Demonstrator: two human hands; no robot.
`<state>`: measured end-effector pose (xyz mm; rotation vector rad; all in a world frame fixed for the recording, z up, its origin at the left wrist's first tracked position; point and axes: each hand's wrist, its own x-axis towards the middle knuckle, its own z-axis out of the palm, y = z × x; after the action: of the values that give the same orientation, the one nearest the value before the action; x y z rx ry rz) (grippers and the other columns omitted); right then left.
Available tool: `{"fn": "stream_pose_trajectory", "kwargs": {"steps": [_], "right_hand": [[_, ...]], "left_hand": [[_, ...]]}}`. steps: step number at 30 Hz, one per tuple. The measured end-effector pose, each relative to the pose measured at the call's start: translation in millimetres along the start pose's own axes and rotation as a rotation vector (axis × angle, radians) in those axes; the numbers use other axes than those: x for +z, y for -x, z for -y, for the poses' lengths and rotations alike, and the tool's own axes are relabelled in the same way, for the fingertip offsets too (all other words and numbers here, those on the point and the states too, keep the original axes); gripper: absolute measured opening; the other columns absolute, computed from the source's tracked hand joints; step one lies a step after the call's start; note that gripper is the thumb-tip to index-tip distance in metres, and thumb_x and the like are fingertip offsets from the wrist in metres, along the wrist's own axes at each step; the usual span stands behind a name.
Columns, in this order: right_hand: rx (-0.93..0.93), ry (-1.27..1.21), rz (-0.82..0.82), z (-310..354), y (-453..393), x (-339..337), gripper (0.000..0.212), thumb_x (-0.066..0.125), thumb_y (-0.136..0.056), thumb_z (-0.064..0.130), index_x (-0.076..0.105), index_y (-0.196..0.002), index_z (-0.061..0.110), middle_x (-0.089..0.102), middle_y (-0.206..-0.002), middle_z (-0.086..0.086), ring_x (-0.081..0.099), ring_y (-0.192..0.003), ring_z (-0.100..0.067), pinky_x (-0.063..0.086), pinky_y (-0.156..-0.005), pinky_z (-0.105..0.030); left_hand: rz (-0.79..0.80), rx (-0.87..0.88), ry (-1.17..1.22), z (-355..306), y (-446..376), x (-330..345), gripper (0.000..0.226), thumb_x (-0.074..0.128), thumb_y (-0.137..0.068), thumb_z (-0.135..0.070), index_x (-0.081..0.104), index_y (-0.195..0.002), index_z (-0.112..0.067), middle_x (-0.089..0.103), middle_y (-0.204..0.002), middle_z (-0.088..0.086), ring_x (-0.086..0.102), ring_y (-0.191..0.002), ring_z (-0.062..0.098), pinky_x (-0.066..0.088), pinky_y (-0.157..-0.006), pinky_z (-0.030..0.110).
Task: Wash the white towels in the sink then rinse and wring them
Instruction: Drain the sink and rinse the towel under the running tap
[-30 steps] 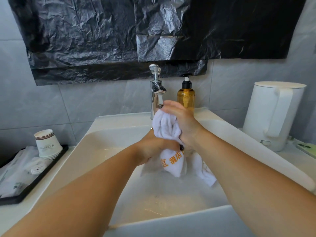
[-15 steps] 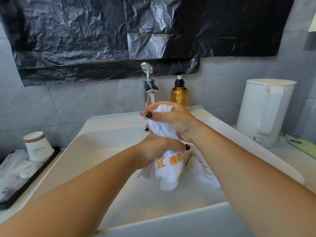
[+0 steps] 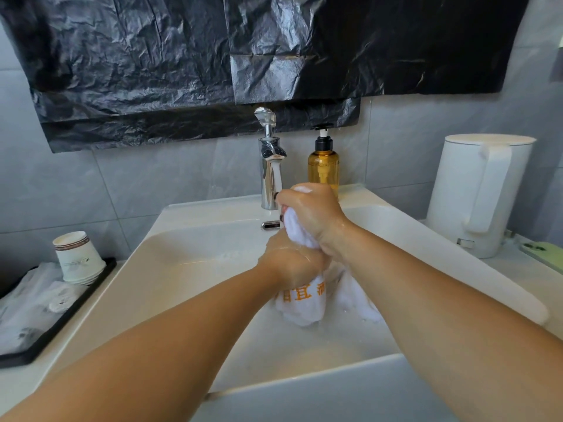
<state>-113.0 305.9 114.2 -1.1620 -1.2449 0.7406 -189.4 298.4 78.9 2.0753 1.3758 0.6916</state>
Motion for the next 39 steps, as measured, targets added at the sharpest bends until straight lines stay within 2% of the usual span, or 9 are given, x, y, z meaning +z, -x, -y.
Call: {"fn": "stream_pose_trajectory", "kwargs": {"steps": [2, 5, 8, 12, 16, 24, 29, 34, 39], "right_hand": [[-0.025, -0.037, 0.013, 4, -1, 0, 0.035, 0.066, -0.087, 0.022, 0.054, -0.054, 0.016, 0.051, -0.048, 0.008, 0.053, -0.052, -0.007, 0.042, -0.055, -0.019], [0.047, -0.220, 0.090, 3, -8, 0, 0.029, 0.057, -0.092, 0.040, 0.066, -0.097, 0.012, 0.070, -0.093, -0.008, 0.066, -0.086, -0.015, 0.051, -0.076, -0.026], [0.191, -0.021, 0.120, -4, -12, -2, 0.027, 0.041, -0.102, 0.035, 0.057, -0.091, 0.016, 0.059, -0.084, -0.006, 0.054, -0.071, -0.015, 0.041, -0.058, -0.021], [0.310, 0.556, 0.431, -25, -10, -9, 0.009, 0.062, -0.086, 0.024, 0.060, -0.088, 0.015, 0.058, -0.092, -0.002, 0.054, -0.090, -0.019, 0.040, -0.070, -0.026], [0.368, 0.918, 0.787, -37, 0, -14, 0.061, 0.082, -0.073, 0.031, 0.058, -0.128, 0.023, 0.056, -0.127, 0.007, 0.054, -0.112, -0.017, 0.046, -0.100, -0.034], [0.259, 0.789, -0.177, -39, -25, -33, 0.018, 0.057, -0.090, 0.020, 0.064, -0.104, 0.011, 0.063, -0.101, -0.006, 0.059, -0.089, -0.025, 0.050, -0.073, -0.030], [0.161, 0.753, -0.143, -31, -19, -31, 0.030, 0.061, -0.085, 0.015, 0.066, -0.115, 0.016, 0.062, -0.116, -0.002, 0.057, -0.107, -0.024, 0.049, -0.094, -0.035], [-0.247, 0.562, -0.347, 14, -32, -15, 0.030, 0.054, -0.091, 0.008, 0.062, -0.118, 0.016, 0.053, -0.122, -0.001, 0.055, -0.107, -0.016, 0.035, -0.081, -0.021], [-0.424, 0.603, -0.282, 88, -66, -4, 0.042, 0.057, -0.091, 0.015, 0.053, -0.132, 0.015, 0.051, -0.133, -0.003, 0.052, -0.119, -0.019, 0.038, -0.095, -0.025]], "left_hand": [[-0.037, 0.030, 0.115, 4, -4, -6, 0.009, 0.067, -0.080, -0.021, 0.059, -0.083, -0.018, 0.055, -0.072, -0.003, 0.058, -0.079, 0.017, 0.040, -0.057, 0.021], [-0.037, -0.029, 0.495, 11, -7, -25, 0.013, 0.072, -0.064, -0.013, 0.070, -0.075, -0.019, 0.073, -0.074, 0.004, 0.068, -0.070, 0.018, 0.056, -0.066, 0.032], [0.033, -0.077, 0.646, 20, -12, -46, 0.015, 0.064, -0.076, 0.001, 0.070, -0.078, -0.013, 0.071, -0.070, 0.004, 0.066, -0.060, 0.017, 0.052, -0.060, 0.026], [0.067, -0.284, 0.430, 35, -21, -73, 0.026, 0.074, -0.063, -0.007, 0.071, -0.088, -0.003, 0.073, -0.079, 0.015, 0.068, -0.068, 0.027, 0.058, -0.076, 0.038], [0.267, -0.393, -0.094, 47, -18, -96, 0.050, 0.086, -0.064, -0.020, 0.067, -0.107, -0.003, 0.075, -0.095, 0.016, 0.073, -0.086, 0.033, 0.059, -0.085, 0.044], [0.019, -0.377, -0.603, 52, -18, -120, 0.059, 0.078, -0.081, -0.031, 0.051, -0.127, -0.008, 0.058, -0.121, 0.011, 0.058, -0.105, 0.030, 0.046, -0.083, 0.032], [0.081, -0.355, -0.598, 60, -23, -114, 0.066, 0.076, -0.082, -0.023, 0.046, -0.138, -0.010, 0.055, -0.136, 0.010, 0.058, -0.117, 0.029, 0.049, -0.090, 0.033], [0.115, -0.318, -0.527, 73, -31, -106, 0.063, 0.079, -0.079, -0.028, 0.051, -0.132, -0.010, 0.057, -0.130, 0.009, 0.059, -0.108, 0.026, 0.051, -0.083, 0.030], [0.105, -0.226, -0.318, 81, -34, -97, 0.061, 0.085, -0.067, -0.021, 0.059, -0.122, -0.019, 0.056, -0.115, 0.001, 0.056, -0.102, 0.022, 0.049, -0.079, 0.030]]}}
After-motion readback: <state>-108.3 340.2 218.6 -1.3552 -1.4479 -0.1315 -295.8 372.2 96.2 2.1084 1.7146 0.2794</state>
